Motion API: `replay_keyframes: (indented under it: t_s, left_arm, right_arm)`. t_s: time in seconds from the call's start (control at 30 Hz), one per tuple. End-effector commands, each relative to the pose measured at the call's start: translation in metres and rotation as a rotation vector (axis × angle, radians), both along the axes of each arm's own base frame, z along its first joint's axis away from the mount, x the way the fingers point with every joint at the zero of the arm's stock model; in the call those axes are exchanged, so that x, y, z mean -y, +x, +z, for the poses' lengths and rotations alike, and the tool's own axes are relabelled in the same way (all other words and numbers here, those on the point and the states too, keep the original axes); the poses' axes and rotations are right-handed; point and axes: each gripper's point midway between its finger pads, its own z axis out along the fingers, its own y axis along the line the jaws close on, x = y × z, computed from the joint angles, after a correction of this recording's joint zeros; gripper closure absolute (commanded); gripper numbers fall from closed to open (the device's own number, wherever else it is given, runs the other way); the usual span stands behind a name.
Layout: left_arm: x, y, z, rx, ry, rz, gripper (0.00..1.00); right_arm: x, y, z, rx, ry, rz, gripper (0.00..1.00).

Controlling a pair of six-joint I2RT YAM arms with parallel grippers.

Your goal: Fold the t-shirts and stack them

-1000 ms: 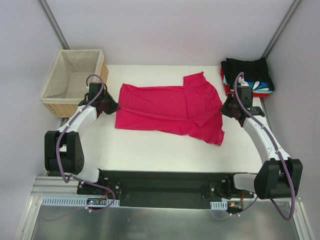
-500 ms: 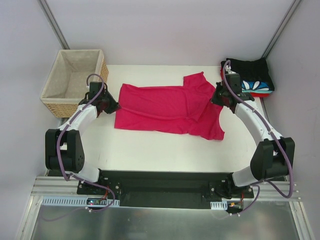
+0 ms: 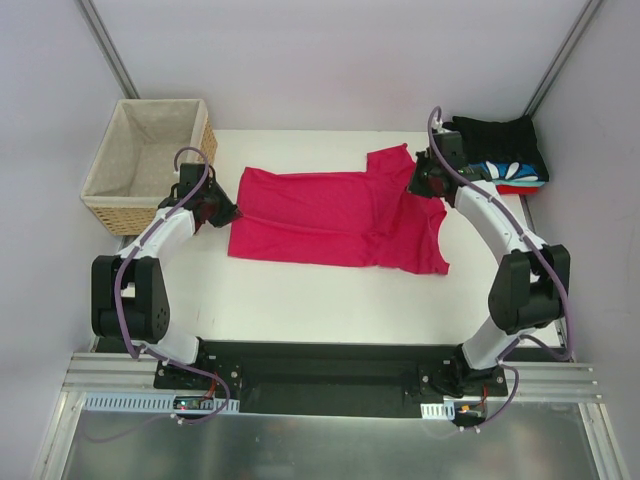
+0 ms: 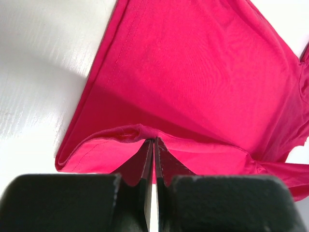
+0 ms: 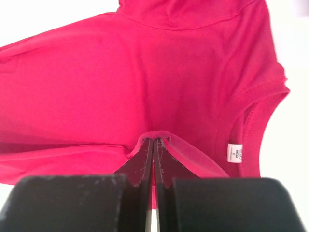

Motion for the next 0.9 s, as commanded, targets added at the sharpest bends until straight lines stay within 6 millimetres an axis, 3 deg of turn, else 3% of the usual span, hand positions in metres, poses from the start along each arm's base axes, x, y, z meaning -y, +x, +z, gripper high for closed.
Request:
replay_keyframes:
  t_s: [0.0, 0.37, 0.63, 0.73, 0.77, 0.8, 0.83, 0.87]
  left_arm:
    - [-0.003, 0.009, 0.013, 0.037, 0.003, -0.014, 1.0]
    - [-0.005, 0.013, 0.007, 0.024, 0.01, -0.008, 1.0]
    - [-0.005, 0.018, -0.007, -0.017, 0.0, 0.01, 1.0]
    - [-0.007, 0.022, -0.012, -0.022, 0.008, 0.035, 1.0]
    - [-0.009, 0.024, -0.012, -0.019, 0.009, 0.042, 0.94]
    - [-0.009, 0.026, -0.013, -0.015, 0.009, 0.044, 0.77]
    - [-0.008, 0.031, -0.01, -0.001, 0.011, 0.035, 0.46]
    - [-0.007, 0.032, -0.008, 0.007, 0.005, 0.03, 0.33]
  right_arm:
    - [-0.016, 0.013, 0.017, 0.039, 0.022, 0.045, 1.0]
    - [-0.023, 0.032, -0.003, -0.006, 0.006, 0.048, 1.0]
    - [-0.007, 0.029, -0.035, -0.067, -0.062, -0.011, 1.0]
    - [0.002, 0.028, -0.042, -0.076, -0.082, -0.045, 0.62]
    - [0.003, 0.029, -0.042, -0.068, -0.084, -0.049, 0.38]
    - [0.005, 0.029, -0.036, -0.048, -0.091, -0.053, 0.27]
    - [0.007, 0.029, -0.032, -0.034, -0.095, -0.056, 0.2]
    - [0.007, 0.029, -0.029, -0.017, -0.094, -0.054, 0.1]
